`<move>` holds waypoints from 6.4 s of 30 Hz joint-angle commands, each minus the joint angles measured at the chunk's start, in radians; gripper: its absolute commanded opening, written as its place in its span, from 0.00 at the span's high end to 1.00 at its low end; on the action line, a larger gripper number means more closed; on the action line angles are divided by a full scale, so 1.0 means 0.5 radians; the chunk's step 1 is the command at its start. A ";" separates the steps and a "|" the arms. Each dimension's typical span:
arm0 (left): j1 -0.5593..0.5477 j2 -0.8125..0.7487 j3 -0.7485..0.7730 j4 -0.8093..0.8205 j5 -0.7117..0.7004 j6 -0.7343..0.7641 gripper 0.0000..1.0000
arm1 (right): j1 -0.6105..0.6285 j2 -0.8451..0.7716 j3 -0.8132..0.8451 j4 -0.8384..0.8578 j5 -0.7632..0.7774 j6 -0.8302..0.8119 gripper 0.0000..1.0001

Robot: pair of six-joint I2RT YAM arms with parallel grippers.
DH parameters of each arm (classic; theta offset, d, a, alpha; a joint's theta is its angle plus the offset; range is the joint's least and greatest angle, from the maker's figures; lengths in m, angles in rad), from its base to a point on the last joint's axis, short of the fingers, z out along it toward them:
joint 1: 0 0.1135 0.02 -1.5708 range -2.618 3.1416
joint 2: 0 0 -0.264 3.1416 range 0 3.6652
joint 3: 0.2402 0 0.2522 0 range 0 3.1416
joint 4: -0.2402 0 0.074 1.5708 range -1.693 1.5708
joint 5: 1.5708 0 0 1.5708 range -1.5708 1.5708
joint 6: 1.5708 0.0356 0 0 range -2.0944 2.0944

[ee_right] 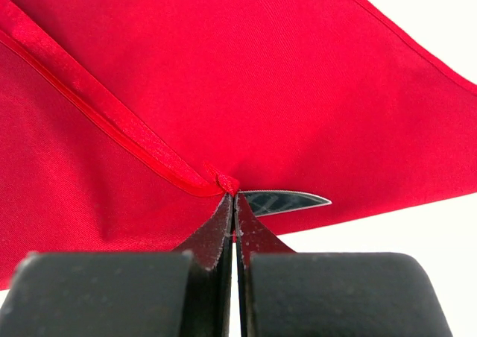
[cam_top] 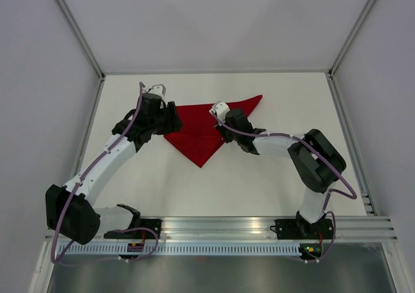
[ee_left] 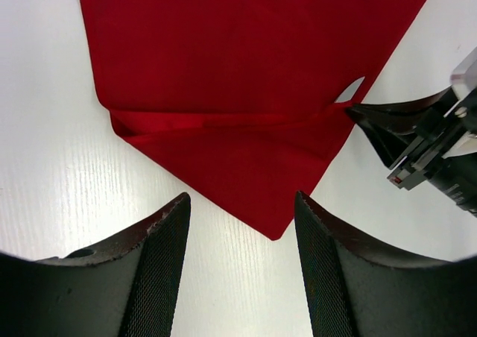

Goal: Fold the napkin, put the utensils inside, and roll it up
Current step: Fold the napkin at the center of the board.

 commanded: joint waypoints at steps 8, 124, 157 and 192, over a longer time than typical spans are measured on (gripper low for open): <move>-0.041 0.171 -0.143 0.303 0.082 -0.142 0.38 | -0.069 -0.037 0.007 0.011 -0.085 0.105 0.93; -0.471 1.435 0.391 0.960 0.278 -0.541 0.52 | -1.195 0.850 1.391 -0.762 -1.011 1.068 0.88; -0.483 1.135 0.397 0.939 0.138 -0.529 0.53 | -0.879 0.184 0.882 -0.553 -1.205 0.620 0.90; -0.477 -0.295 -0.281 0.521 -0.406 -0.679 0.60 | 0.102 0.015 0.553 -0.851 -0.788 -0.291 0.90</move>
